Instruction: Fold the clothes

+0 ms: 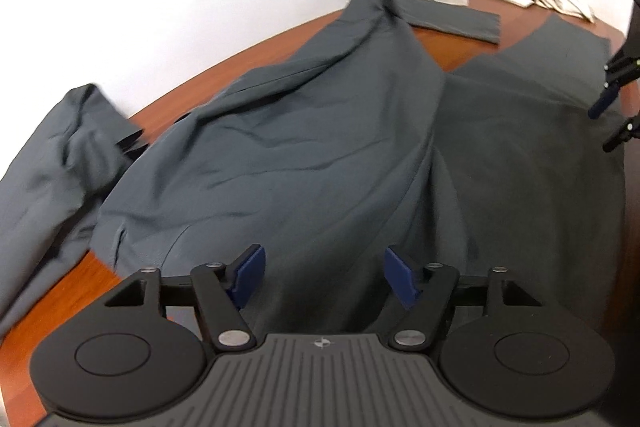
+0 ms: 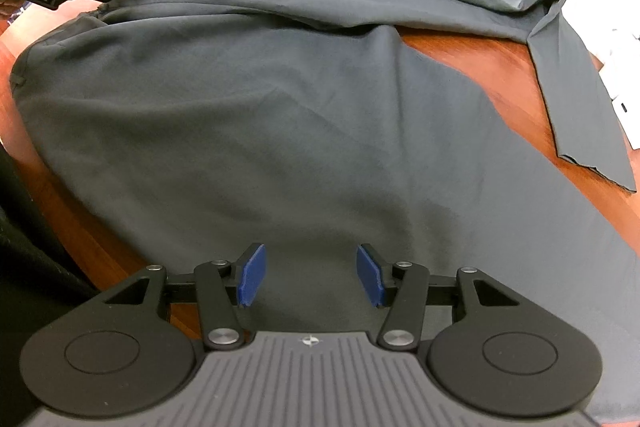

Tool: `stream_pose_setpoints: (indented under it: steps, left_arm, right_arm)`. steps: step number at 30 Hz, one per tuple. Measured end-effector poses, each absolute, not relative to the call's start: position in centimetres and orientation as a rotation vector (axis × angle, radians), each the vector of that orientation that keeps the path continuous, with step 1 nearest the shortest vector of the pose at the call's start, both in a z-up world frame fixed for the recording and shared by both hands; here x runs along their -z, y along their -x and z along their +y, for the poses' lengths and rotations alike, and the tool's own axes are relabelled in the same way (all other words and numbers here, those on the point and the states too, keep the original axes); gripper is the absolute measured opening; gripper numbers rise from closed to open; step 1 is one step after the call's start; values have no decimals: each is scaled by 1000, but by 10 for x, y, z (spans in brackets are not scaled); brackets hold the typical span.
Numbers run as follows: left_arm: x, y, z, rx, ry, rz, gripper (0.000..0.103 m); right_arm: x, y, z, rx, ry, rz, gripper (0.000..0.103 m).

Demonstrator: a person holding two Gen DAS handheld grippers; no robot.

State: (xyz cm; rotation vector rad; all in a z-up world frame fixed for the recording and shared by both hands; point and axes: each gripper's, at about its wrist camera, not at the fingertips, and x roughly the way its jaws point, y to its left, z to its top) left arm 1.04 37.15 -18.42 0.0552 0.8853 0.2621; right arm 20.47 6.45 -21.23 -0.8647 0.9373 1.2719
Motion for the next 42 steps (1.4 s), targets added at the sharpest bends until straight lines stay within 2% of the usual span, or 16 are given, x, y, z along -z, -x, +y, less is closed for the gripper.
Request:
stream_pose_setpoints:
  steps: [4, 6, 9, 12, 18, 20, 24, 26, 28, 30, 32, 33, 35, 42]
  left_arm:
    - [191, -25, 380, -228, -51, 912, 41]
    - [196, -30, 384, -194, -53, 943, 24]
    - [200, -33, 387, -169, -60, 973, 6]
    - [200, -30, 392, -198, -57, 956, 2]
    - [199, -30, 411, -394, -70, 913, 2]
    - [206, -33, 422, -461, -64, 952, 3]
    - [214, -39, 429, -522, -68, 984, 12]
    - [211, -39, 431, -539, -38, 971, 14]
    - [207, -39, 430, -556, -27, 960, 27]
    - [201, -36, 429, -570, -31, 939, 48]
    - [196, -32, 427, -575, -28, 922, 57]
    - [193, -31, 425, -575, -24, 917, 65]
    - [189, -28, 421, -570, -15, 911, 70]
    - [181, -20, 398, -524, 51, 900, 79]
  right_arm:
    - [215, -204, 66, -1262, 863, 947, 57]
    - [216, -203, 66, -1259, 862, 949, 57]
    - [216, -204, 66, -1254, 859, 951, 57]
    - [216, -205, 67, -1247, 855, 954, 57]
    - [217, -204, 68, -1240, 852, 963, 57]
    - [218, -203, 69, -1241, 855, 966, 57]
    - [220, -202, 70, -1241, 859, 968, 57]
    - [219, -202, 69, -1239, 854, 966, 57]
    - [218, -202, 69, -1237, 849, 963, 57]
    - [217, -202, 68, -1235, 844, 959, 57]
    - [214, -202, 67, -1231, 835, 952, 57]
    - [213, -202, 66, -1228, 830, 948, 57]
    - [210, -203, 65, -1218, 816, 943, 57]
    - [201, -208, 56, -1156, 754, 949, 61]
